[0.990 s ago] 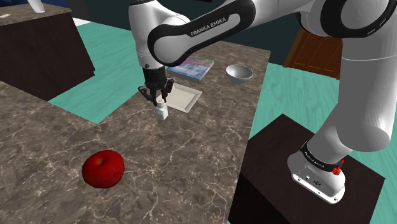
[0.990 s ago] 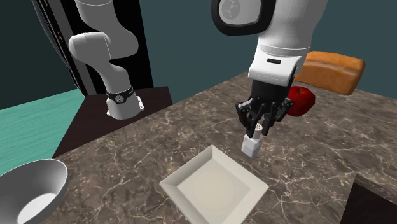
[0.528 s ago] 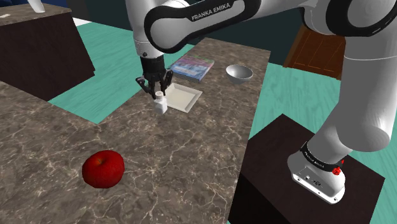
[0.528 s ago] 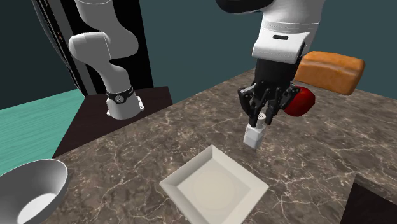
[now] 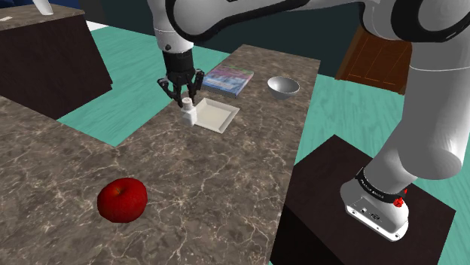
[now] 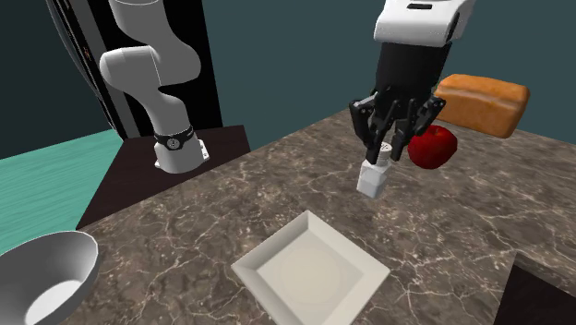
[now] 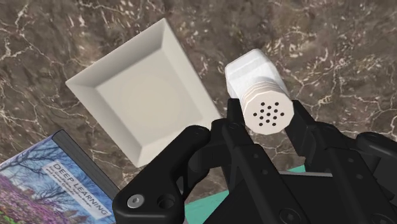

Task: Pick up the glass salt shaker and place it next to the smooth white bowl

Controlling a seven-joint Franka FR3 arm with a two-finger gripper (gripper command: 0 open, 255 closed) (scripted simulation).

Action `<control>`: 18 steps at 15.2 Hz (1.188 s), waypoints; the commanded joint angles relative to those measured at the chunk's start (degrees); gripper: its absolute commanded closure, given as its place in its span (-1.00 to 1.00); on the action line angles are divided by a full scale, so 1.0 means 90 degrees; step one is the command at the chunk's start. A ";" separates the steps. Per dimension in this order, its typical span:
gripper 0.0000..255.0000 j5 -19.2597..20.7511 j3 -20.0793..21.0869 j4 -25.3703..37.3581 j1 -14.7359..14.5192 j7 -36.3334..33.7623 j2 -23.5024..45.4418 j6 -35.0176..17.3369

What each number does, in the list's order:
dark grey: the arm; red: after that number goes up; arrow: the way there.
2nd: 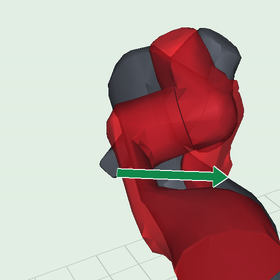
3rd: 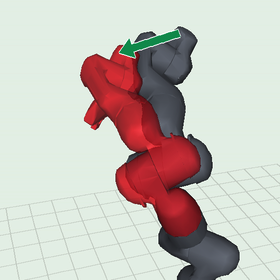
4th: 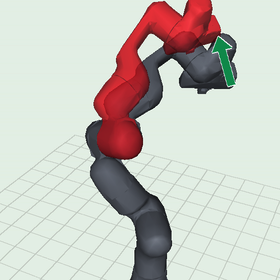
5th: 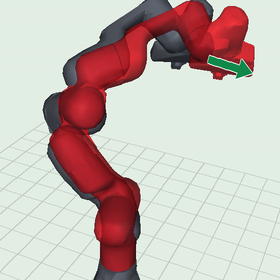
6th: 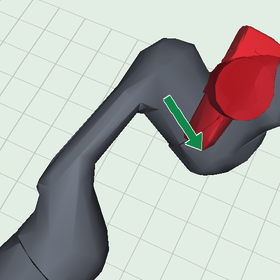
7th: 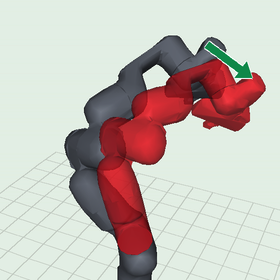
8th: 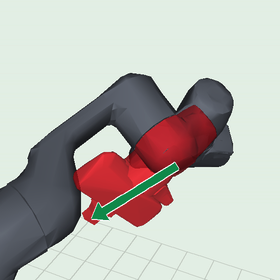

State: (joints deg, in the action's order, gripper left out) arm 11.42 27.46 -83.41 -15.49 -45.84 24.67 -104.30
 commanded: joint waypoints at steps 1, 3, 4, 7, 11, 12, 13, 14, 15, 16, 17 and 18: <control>1.00 -0.0011 0.0008 0.0174 -0.0016 0.0013 -0.0009 0.0182; 1.00 -0.0019 0.0015 0.0334 -0.0032 0.0024 -0.0018 0.0348; 1.00 -0.0022 0.0018 0.0418 -0.0041 0.0029 -0.0020 0.0433; 1.00 -0.0026 0.0025 0.0687 -0.0073 0.0042 -0.0014 0.0692; 1.00 -0.0017 0.0032 0.1086 -0.0129 0.0055 0.0021 0.1054; 1.00 -0.0012 0.0033 0.1195 -0.0146 0.0058 0.0036 0.1148; 1.00 -0.0006 0.0034 0.1307 -0.0165 0.0060 0.0052 0.1243; 1.00 -0.0005 0.0034 0.1334 -0.0169 0.0061 0.0056 0.1267; 1.00 -0.0077 0.0020 0.1104 -0.0009 0.0195 -0.0106 0.1184; 1.00 -0.0146 0.0003 0.0889 0.0146 0.0333 -0.0260 0.1107; 1.00 -0.0213 -0.0019 0.0690 0.0294 0.0475 -0.0405 0.1037; 1.00 -0.0277 -0.0045 0.0506 0.0437 0.0619 -0.0542 0.0974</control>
State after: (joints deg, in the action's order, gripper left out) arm 9.48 27.24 -77.33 -12.74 -41.47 20.98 -95.06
